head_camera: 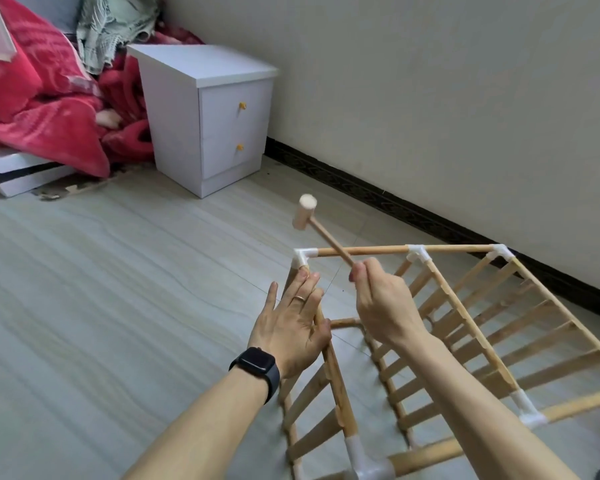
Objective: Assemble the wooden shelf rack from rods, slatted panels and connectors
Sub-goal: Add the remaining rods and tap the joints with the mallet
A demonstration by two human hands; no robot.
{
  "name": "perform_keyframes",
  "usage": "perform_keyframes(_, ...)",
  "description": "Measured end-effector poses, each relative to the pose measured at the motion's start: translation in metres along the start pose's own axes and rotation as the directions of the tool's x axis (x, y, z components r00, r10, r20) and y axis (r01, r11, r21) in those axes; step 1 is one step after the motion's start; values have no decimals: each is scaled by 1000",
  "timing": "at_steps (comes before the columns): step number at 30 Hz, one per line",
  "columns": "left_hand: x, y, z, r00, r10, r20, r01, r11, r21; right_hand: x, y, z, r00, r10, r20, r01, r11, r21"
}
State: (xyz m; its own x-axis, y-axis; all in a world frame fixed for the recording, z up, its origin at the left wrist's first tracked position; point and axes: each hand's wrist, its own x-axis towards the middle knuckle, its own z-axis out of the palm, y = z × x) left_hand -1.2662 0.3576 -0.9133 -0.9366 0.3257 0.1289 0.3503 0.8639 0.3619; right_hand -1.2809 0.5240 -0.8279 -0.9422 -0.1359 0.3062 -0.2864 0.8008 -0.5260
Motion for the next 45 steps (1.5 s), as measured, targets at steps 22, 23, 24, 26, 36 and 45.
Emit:
perform_keyframes(22, -2, 1, 0, 1000, 3, -16, -4, 998, -55, -5, -11, -3, 990, -13, -139, 23, 997, 67)
perform_keyframes(23, -2, 1, 0, 1000, 5, -16, -5, 999, -53, -6, -13, -4, 969, -49, -241, 79, 990, 115)
perform_keyframes(24, -2, 2, 0, 1000, 4, -14, -5, 999, -44, -9, -15, -3, 955, -59, -290, 101, 986, 133)
perform_keyframes(26, -3, 3, -1, 1000, -5, -10, 5, 999, -34, -17, -17, 6, 992, 40, -119, -38, 999, 23)
perform_keyframes(36, -3, 2, -6, 998, 4, 61, -7, 999, 46, -52, -7, -5, 941, 333, 56, -338, 931, 141)
perform_keyframes(45, -5, 11, -32, 985, -8, 169, -23, 983, 182, -168, 21, -38, 875, 459, -152, -454, 888, 68)
